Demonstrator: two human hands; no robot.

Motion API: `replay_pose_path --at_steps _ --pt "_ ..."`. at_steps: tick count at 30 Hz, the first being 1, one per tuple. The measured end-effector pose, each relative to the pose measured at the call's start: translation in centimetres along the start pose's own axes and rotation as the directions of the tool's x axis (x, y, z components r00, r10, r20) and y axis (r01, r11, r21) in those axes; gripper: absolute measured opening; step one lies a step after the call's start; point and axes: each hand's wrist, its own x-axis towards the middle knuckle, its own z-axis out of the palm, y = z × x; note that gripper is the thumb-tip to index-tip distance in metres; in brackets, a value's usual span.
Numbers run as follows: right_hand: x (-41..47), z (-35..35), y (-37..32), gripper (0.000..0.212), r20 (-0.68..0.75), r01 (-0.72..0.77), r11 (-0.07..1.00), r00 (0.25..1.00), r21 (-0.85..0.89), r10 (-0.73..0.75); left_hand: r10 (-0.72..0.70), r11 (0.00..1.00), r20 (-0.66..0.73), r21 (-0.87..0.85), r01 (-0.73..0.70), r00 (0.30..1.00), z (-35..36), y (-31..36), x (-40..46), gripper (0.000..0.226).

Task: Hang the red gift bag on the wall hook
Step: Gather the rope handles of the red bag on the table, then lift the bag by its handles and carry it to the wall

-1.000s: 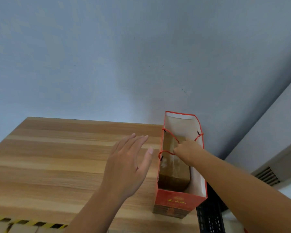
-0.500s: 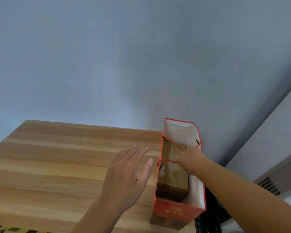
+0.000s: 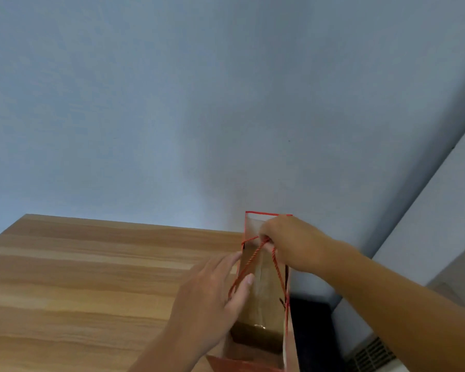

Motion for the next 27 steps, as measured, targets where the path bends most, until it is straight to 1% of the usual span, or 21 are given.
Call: replay_pose_path --at_steps 1,3,4,6,8,9,10,12,13,15,16,18,20,21,23,25,26,27 --pt "-0.6 -1.5 -0.8 0.029 -0.063 -0.001 1.000 0.998 0.018 0.002 0.008 1.000 -0.003 -0.022 -0.008 1.000 -0.1 0.6 0.3 0.058" --pt "-1.8 -4.3 -2.6 0.016 -0.229 0.007 1.000 0.973 0.009 -0.005 0.024 0.998 -0.053 -0.062 -0.027 0.998 -0.6 1.6 0.8 0.065" --pt "-2.3 -5.5 -3.3 0.017 -0.289 0.010 1.000 0.957 0.004 -0.008 0.017 0.997 -0.074 -0.069 -0.022 0.997 -1.1 2.0 0.9 0.065" --pt "-3.3 -7.2 -4.3 0.018 -0.331 0.001 1.000 0.944 0.009 0.002 0.023 0.994 -0.124 -0.103 -0.035 0.992 -2.3 2.2 0.9 0.056" --pt "-4.2 -7.9 -4.7 0.018 -0.352 -0.005 1.000 0.936 0.025 0.013 0.009 0.987 -0.144 -0.156 -0.032 0.990 -3.6 2.1 0.5 0.039" --pt "-4.6 -7.9 -5.0 0.019 -0.357 -0.006 0.999 0.934 0.043 0.021 0.007 0.984 -0.151 -0.176 -0.034 0.989 -4.2 2.0 0.1 0.040" --pt "-5.0 -7.7 -5.4 0.021 -0.352 -0.003 0.998 0.936 0.062 0.025 0.023 0.982 -0.166 -0.182 -0.053 0.986 -4.7 2.0 -0.3 0.049" --pt "-5.6 -7.2 -6.2 0.024 -0.338 0.011 0.994 0.941 0.110 0.027 0.047 0.991 -0.169 -0.114 -0.067 0.985 -5.3 2.3 -1.2 0.063" --pt "-5.8 -6.9 -6.6 0.024 -0.333 0.022 0.992 0.943 0.124 0.020 0.060 0.995 -0.142 -0.065 -0.070 0.988 -5.5 2.4 -1.6 0.061" --pt "-6.3 -6.4 -7.5 0.023 -0.304 0.053 0.991 0.953 0.122 -0.014 0.059 0.998 -0.095 0.018 -0.057 0.994 -5.4 1.5 -2.4 0.041" --pt "-6.5 -6.2 -8.0 0.023 -0.286 0.075 0.990 0.957 0.121 -0.038 0.039 0.999 -0.097 0.038 -0.035 0.995 -5.5 0.8 -2.9 0.032" --pt "-6.7 -5.8 -8.6 0.022 -0.244 0.117 0.986 0.966 0.120 -0.085 0.004 0.999 -0.140 0.040 0.002 0.990 -6.1 -0.3 -4.2 0.019" --pt "-6.6 -5.4 -9.4 0.019 -0.206 0.167 0.975 0.969 0.149 -0.134 -0.019 1.000 -0.164 -0.006 0.018 0.986 -7.8 -0.3 -5.4 0.010" --pt "-6.5 -5.1 -9.9 0.018 -0.183 0.189 0.966 0.970 0.174 -0.157 -0.028 0.999 -0.169 -0.020 0.025 0.985 -8.5 -0.3 -6.0 0.011" --pt "-6.3 -4.6 -11.1 0.020 -0.147 0.218 0.946 0.972 0.242 -0.186 -0.058 0.998 -0.169 -0.006 0.058 0.984 -10.4 -0.7 -7.4 0.022" --pt "-5.7 -3.9 -12.2 0.019 -0.136 0.242 0.918 0.969 0.316 -0.208 -0.143 0.990 -0.170 -0.015 0.143 0.975 -11.9 -2.2 -8.9 0.018" --pt "-5.3 -3.6 -12.8 0.016 -0.127 0.267 0.899 0.963 0.346 -0.237 -0.198 0.980 -0.183 -0.052 0.192 0.963 -12.5 -3.2 -9.8 0.013" --pt "-4.8 -3.3 -13.5 0.011 -0.113 0.292 0.883 0.956 0.369 -0.269 -0.252 0.966 -0.225 -0.106 0.234 0.941 -13.0 -4.0 -10.8 0.012"
